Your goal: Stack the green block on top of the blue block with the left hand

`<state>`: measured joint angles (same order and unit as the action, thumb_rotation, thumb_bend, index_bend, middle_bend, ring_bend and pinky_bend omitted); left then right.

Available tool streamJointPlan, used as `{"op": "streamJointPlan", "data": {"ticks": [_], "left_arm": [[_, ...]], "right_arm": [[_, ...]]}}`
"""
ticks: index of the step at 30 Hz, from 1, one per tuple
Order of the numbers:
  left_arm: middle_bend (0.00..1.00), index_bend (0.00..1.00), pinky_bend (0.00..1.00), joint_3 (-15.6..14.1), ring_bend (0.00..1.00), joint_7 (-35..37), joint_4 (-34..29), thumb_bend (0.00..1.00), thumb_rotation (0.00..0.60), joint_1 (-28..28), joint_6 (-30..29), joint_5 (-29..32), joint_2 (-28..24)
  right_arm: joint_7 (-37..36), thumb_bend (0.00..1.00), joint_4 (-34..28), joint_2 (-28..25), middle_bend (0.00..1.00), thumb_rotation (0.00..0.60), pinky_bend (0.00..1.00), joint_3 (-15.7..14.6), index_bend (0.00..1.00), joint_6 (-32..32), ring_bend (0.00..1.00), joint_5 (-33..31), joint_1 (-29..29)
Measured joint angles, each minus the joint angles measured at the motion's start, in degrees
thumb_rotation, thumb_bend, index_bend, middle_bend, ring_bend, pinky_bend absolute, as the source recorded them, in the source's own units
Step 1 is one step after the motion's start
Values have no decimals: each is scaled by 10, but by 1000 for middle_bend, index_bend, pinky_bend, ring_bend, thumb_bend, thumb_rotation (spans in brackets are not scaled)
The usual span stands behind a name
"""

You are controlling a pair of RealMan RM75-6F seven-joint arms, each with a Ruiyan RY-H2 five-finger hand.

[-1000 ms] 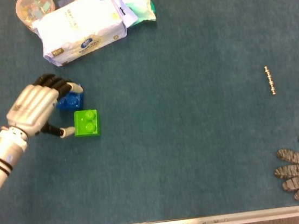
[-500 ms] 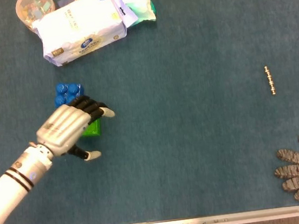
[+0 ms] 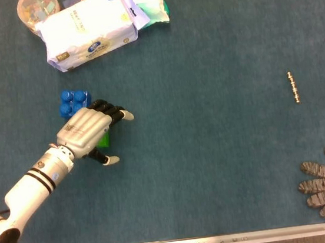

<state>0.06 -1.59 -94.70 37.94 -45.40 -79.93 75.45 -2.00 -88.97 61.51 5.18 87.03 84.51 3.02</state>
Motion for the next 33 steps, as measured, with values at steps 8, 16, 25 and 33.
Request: {"op": "streamJointPlan", "data": {"ticks": [8, 16, 25, 33], "left_arm": [[225, 213, 113, -7, 189, -48, 8, 126, 600, 5, 17, 41, 6], [235, 214, 113, -30, 193, -78, -24, 126, 600, -4, 8, 40, -18], [238, 214, 113, -53, 194, -85, -61, 125, 600, -17, -5, 19, -49], [245, 216, 113, -66, 197, -79, -65, 125, 600, -27, -9, 14, -68]], "right_arm": [[-8, 233, 8, 1, 354, 600, 276, 1, 314, -1, 223, -2, -1], [-8, 232, 9, 2, 354, 600, 276, 0, 314, -1, 223, 0, -2], [-5, 233, 4, 0, 354, 600, 277, 0, 314, 2, 223, 3, -3], [-4, 233, 1, -1, 354, 600, 277, -1, 314, 7, 231, 6, -5]]}}
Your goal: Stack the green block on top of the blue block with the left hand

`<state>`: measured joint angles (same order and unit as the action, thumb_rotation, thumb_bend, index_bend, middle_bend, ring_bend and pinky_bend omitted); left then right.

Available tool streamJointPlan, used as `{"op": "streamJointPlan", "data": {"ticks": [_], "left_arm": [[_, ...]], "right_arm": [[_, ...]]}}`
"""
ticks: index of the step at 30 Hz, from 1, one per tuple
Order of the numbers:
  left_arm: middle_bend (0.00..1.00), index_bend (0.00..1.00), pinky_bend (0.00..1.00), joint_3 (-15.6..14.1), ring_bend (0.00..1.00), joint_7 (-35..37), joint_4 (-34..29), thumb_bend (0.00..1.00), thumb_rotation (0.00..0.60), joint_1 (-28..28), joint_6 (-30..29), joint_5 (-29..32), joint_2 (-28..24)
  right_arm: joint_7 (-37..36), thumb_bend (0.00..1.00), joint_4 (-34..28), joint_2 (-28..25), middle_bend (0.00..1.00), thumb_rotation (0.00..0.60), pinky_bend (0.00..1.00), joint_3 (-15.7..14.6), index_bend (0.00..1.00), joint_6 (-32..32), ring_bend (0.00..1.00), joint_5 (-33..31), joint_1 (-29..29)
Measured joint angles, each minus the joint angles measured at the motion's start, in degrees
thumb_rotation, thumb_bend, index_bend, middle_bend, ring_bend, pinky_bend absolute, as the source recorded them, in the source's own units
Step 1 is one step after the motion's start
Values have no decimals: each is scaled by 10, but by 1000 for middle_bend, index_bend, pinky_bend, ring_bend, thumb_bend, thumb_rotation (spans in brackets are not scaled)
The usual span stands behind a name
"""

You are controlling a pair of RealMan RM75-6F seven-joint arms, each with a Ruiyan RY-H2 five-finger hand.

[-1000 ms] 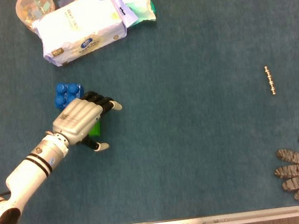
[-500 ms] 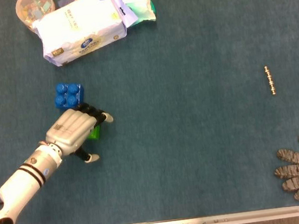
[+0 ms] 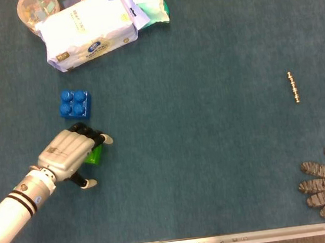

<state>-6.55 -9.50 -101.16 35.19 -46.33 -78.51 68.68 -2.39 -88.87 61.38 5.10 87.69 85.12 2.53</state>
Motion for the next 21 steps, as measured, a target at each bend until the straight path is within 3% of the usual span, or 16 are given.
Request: {"op": "streamJointPlan", "data": {"ticks": [21], "left_arm": [[268, 245, 125, -25, 208, 6, -16, 126, 600, -37, -27, -13, -42]], "right_arm": [[10, 233, -14, -5, 354, 600, 276, -1, 314, 7, 231, 7, -3]]}}
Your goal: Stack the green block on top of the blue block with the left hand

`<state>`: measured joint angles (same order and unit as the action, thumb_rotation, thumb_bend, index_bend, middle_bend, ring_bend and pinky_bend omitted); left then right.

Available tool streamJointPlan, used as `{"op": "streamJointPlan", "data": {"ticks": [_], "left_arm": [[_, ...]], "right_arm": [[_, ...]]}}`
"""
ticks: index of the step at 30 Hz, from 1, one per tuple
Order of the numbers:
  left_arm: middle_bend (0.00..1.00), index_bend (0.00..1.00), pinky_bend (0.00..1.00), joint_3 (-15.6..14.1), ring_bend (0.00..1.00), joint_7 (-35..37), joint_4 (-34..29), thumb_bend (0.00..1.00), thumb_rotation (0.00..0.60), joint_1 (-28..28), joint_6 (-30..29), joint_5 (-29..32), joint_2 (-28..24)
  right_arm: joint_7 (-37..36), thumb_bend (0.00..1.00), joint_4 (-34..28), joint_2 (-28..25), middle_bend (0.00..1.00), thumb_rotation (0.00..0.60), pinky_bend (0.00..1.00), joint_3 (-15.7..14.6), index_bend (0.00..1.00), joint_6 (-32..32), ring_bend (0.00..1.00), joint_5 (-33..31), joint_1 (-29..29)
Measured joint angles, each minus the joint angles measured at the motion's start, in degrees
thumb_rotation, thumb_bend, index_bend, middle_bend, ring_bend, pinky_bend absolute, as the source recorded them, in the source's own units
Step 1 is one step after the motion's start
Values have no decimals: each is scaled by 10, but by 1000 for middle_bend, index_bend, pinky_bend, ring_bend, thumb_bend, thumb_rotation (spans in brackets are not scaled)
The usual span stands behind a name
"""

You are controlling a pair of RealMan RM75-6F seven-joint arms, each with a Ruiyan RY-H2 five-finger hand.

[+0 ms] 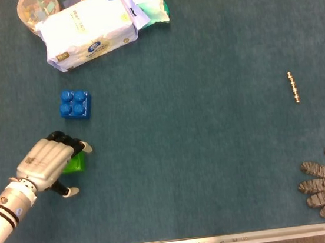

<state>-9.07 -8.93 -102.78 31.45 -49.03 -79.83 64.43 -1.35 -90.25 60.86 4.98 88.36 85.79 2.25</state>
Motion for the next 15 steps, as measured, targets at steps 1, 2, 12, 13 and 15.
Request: {"op": "streamJointPlan", "data": {"ticks": [1, 2, 12, 13, 15], "left_arm": [[268, 247, 126, -1, 208, 0, -3, 126, 600, -1, 0, -1, -2], [268, 249, 126, -2, 208, -1, -6, 126, 600, -1, 1, -2, -3], [258, 249, 143, 18, 210, -8, 1, 125, 600, -13, -25, 12, 18], [256, 249, 145, 21, 210, -12, 4, 125, 600, -14, -26, 16, 21], [254, 247, 148, 24, 210, -23, 9, 125, 600, -15, -27, 24, 27]], "right_arm": [[0, 233, 0, 0, 354, 600, 276, 0, 314, 0, 231, 0, 0], [0, 233, 0, 0, 354, 600, 276, 0, 314, 0, 231, 0, 0], [-3, 233, 3, 0, 354, 600, 276, 1, 314, -4, 231, -1, 2], [-4, 233, 3, 0, 354, 600, 276, 1, 314, -4, 231, -1, 2], [-5, 233, 4, 0, 354, 600, 276, 1, 314, -5, 231, -1, 2]]}}
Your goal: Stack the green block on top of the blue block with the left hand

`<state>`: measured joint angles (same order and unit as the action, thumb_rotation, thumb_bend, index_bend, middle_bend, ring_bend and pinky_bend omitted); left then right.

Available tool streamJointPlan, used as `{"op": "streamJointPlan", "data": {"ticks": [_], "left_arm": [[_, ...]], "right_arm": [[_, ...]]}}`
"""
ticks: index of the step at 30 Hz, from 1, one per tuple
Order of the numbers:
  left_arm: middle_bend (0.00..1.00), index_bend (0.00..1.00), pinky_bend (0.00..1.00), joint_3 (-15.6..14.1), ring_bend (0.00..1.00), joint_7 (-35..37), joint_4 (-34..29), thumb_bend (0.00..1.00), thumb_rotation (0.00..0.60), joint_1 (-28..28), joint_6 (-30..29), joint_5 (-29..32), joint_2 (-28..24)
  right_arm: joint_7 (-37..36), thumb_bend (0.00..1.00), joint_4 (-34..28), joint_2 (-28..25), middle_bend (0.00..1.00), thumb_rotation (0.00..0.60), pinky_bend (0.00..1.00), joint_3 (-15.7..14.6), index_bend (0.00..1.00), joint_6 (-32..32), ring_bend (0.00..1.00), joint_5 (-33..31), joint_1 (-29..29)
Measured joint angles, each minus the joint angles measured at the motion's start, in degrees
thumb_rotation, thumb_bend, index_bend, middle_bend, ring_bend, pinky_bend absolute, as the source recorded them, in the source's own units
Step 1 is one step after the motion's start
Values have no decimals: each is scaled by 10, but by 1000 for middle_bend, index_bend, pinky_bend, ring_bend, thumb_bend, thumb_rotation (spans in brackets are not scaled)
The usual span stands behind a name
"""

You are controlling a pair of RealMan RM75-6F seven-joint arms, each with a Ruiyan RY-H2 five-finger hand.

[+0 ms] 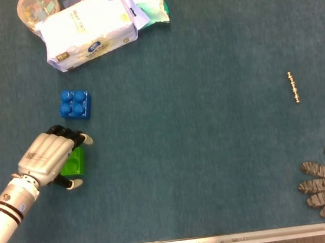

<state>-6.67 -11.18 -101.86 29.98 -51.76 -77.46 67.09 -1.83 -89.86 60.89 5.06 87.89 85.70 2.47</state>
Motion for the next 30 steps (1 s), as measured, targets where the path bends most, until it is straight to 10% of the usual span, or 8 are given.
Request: {"op": "streamJointPlan", "data": {"ticks": [30], "left_arm": [[293, 302, 202, 22, 246, -128, 37, 126, 600, -21, -37, 116, 53]], "right_arm": [[-1, 233, 0, -2, 354, 600, 277, -3, 318, -2, 231, -1, -2]]}}
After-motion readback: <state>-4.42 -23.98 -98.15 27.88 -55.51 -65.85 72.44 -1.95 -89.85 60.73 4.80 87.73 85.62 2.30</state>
